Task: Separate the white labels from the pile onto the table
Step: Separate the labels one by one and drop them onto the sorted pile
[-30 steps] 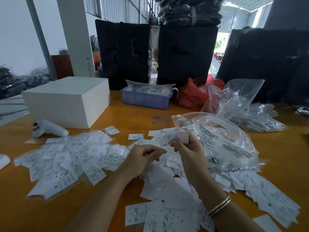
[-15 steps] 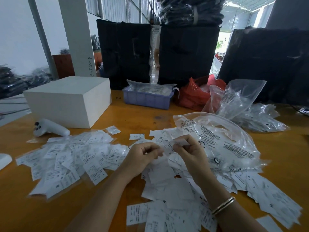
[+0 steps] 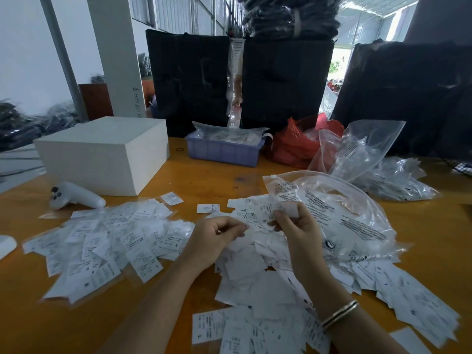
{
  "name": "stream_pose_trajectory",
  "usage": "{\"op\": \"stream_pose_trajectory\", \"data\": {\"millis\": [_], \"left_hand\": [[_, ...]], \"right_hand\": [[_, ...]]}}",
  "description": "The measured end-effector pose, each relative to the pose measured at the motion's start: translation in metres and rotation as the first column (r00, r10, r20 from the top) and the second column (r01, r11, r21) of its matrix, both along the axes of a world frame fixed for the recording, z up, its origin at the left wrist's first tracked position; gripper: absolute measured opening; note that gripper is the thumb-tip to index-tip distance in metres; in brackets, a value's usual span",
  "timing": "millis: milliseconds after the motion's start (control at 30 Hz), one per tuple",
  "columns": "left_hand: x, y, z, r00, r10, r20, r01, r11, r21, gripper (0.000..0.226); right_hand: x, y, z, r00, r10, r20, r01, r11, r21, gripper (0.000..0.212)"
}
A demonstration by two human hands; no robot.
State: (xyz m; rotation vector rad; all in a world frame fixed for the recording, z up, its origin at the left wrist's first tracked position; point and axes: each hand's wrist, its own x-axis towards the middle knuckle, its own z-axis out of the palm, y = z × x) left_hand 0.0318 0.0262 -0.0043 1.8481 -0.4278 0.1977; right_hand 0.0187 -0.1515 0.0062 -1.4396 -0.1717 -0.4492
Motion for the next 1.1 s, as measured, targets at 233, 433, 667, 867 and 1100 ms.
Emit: {"op": "stream_pose_trajectory", "data": {"millis": [233,433,667,867,1100], "left_hand": [[0.001,-0.002,-0.002,1.000,-0.016,-0.007,0.016,1.000,-0.021,0.003],[0.003,-0.002,-0.004,0.998,0.024,0.063,-0.028,0.997,0.065,0.015],[0.006,-0.003,-0.003,0.994,0.098,0.048,-0.103,0.990,0.101,0.014],[0.005,-0.001,-0.003,0.991,0.129,0.038,-0.133,0.985,0.114,0.010],[0.004,-0.001,-0.002,0.994,0.096,0.056,-0.101,0.989,0.104,0.012]], "right_hand": [[-0.004,0.008,0.002,0.995,0.094,0.031,-0.094,0.996,0.006,0.018],[-0.009,0.015,0.002,0.988,-0.011,0.153,0.037,0.986,-0.164,0.021],[-0.013,0.017,0.003,0.966,-0.059,0.251,0.106,0.978,-0.177,0.026],[-0.015,0.021,-0.001,0.946,-0.116,0.304,0.215,0.924,-0.315,0.031],[-0.010,0.020,-0.010,0.897,-0.135,0.421,0.341,0.817,-0.466,0.020]]}}
